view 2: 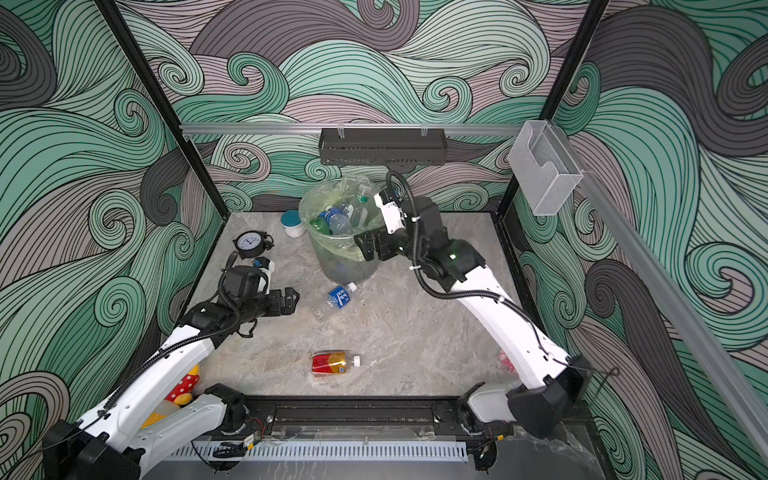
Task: Throw the plastic bottles in the bin
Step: 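Lower the left gripper and grasp the blue-labelled water bottle while right withdraws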
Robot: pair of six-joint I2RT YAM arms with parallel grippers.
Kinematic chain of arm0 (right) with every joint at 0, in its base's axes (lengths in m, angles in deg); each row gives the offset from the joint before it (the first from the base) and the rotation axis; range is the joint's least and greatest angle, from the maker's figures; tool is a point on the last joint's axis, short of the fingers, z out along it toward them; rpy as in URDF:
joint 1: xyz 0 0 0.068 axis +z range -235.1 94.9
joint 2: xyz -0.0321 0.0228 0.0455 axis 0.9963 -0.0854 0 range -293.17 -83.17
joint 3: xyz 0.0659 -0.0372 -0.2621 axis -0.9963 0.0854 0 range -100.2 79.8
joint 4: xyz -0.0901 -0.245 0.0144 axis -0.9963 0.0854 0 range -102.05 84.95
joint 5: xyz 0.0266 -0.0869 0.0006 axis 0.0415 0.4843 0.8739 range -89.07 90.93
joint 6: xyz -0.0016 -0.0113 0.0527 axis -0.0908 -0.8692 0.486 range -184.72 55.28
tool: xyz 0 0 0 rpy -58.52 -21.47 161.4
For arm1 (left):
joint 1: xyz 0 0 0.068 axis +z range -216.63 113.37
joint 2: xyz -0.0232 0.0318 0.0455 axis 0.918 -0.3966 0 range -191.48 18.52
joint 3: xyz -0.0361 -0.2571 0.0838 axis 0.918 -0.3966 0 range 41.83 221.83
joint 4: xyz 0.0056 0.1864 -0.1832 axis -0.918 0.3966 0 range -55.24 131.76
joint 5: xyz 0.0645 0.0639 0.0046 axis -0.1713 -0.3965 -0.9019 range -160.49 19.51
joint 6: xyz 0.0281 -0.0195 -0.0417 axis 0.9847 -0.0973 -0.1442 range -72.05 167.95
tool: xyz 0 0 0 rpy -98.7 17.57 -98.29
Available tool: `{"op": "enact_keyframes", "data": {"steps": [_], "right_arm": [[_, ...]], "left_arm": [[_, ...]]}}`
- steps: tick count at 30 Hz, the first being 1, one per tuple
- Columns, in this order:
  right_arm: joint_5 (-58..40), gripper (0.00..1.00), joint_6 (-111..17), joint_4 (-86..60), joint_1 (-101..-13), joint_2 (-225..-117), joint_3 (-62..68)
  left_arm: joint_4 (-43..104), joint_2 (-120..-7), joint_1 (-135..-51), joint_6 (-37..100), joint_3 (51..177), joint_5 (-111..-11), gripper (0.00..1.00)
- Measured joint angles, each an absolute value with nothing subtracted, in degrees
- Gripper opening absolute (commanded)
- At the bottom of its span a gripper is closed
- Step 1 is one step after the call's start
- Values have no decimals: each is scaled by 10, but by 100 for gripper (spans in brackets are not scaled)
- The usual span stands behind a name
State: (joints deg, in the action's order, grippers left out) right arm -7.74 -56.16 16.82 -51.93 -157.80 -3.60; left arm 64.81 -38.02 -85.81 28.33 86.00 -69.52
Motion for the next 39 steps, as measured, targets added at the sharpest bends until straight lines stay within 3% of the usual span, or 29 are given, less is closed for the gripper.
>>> {"op": "enact_keyframes", "data": {"steps": [11, 36, 39], "right_arm": [[-66, 100, -507, 148, -584, -1493, 126], [-70, 100, -474, 125, -602, -1481, 167], [-70, 100, -471, 121, -604, -1481, 173]], "left_arm": [[594, -498, -858, 309, 879, -606, 93], [488, -692, -912, 327, 879, -570, 88], [479, -706, -918, 323, 879, -576, 84]]}}
